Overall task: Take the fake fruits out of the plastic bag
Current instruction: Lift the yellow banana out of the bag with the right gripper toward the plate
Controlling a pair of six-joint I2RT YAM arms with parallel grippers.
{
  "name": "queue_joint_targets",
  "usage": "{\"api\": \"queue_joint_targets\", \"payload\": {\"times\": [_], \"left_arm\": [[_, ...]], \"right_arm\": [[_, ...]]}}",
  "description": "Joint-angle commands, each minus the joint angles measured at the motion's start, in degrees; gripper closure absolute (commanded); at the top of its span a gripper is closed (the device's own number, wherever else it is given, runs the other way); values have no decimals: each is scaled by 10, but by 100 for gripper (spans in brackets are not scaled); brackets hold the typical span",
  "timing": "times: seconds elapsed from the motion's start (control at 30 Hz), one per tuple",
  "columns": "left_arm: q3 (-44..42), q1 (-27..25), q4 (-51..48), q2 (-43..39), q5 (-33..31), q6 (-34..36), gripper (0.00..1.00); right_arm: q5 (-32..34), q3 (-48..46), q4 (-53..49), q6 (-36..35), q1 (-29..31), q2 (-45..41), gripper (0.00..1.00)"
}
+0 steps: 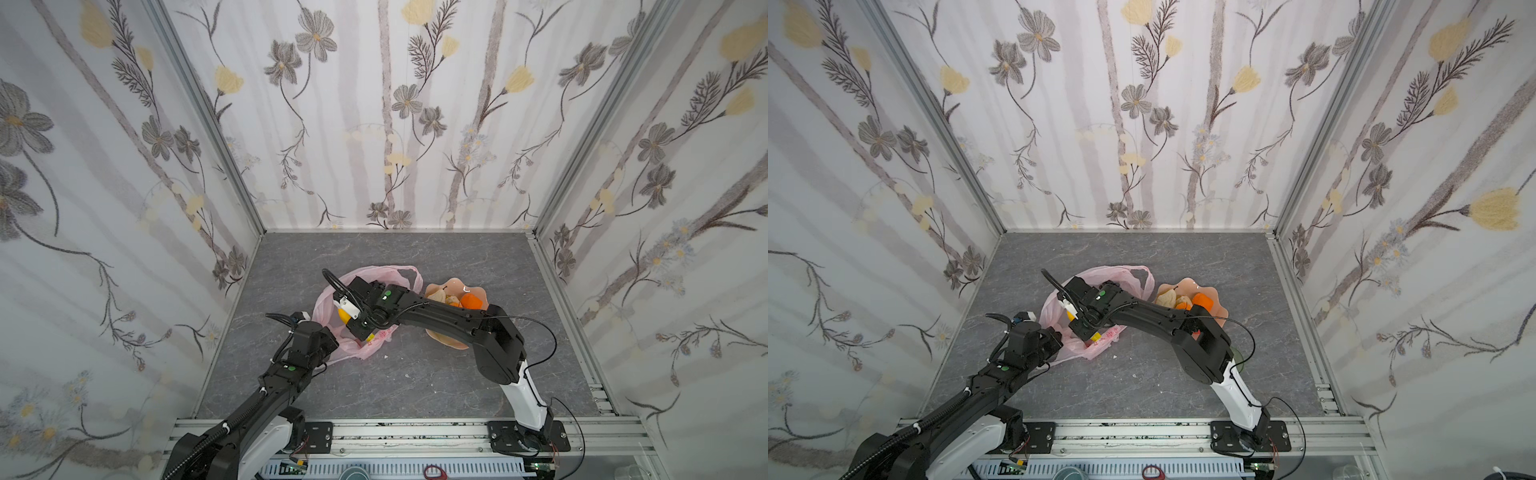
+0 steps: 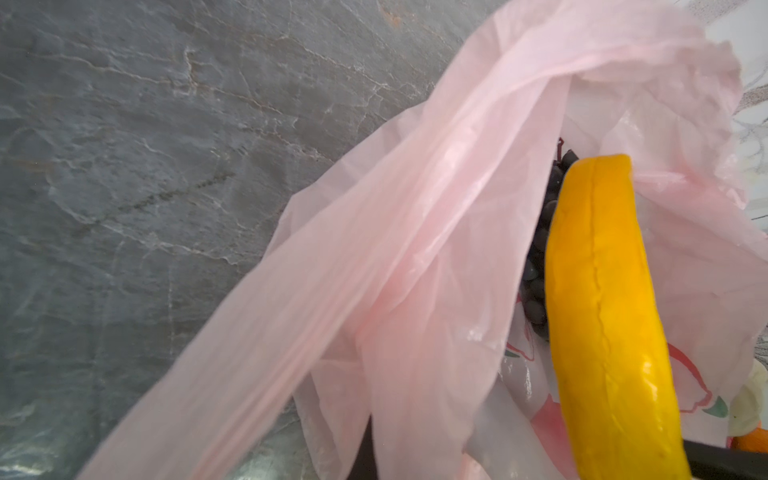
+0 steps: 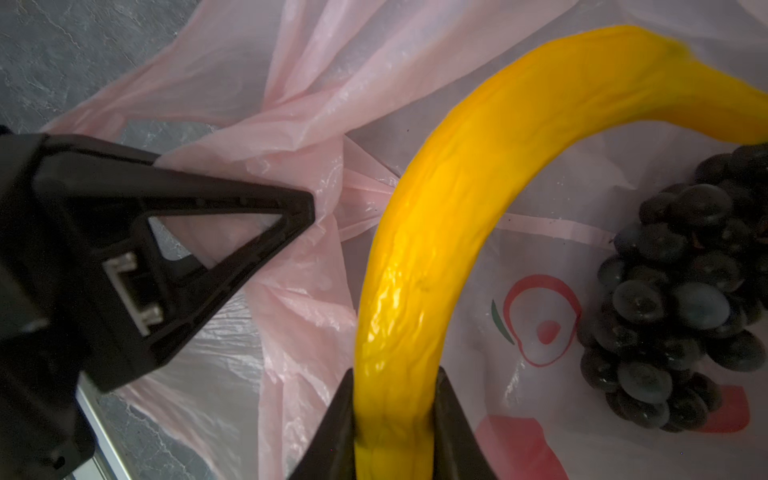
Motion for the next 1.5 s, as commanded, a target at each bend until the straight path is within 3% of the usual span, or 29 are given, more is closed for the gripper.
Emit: {"api": "queue_joint_targets", "payload": {"times": [0.0,0.6,1.0,1.47], "left_arm": [[8,0,9,0,-2,10,95],[19,0,8,35,3,12,95],[20,0,6,37,0,12,95],[18,0,6,34,0,15,95]], "right_arm": [[-14,-12,37,-6,2,-17,85],[-43,-71,89,14,9,-96,86],[-25,-175,104,30,7,-213,86],[0,-301,125,70,-60,-349,88]]}}
